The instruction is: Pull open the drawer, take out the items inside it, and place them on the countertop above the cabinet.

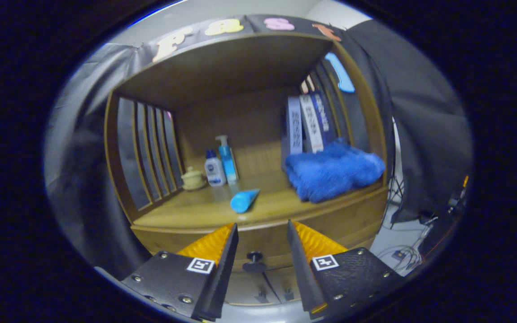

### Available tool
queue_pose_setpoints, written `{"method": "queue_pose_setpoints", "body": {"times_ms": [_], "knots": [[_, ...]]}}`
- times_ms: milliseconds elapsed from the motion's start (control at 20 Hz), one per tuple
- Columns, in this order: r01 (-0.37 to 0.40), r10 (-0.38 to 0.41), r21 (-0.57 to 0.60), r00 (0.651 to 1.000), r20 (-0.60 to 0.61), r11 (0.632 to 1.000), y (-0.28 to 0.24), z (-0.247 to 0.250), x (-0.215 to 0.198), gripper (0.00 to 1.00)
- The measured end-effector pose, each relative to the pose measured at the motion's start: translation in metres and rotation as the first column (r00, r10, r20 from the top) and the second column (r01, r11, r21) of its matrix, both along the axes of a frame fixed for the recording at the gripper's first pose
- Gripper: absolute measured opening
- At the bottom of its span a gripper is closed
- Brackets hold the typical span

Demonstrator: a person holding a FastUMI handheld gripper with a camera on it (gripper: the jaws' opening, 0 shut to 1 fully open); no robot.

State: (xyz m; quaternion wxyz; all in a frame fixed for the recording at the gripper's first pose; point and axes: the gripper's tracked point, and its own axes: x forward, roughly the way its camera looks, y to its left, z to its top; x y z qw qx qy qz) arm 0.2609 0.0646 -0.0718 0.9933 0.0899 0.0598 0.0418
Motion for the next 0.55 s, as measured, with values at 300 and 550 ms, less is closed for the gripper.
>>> {"method": "queue_pose_setpoints", "body": {"times_ms": [300,550], "knots": [[0.055,-0.037,-0.149,0.992,0.118,0.987,-0.096,0.047,-0.037,0.64],[0.102,-0.065,-0.27,0.988,0.14,0.958,-0.17,0.036,-0.055,0.64]]}}
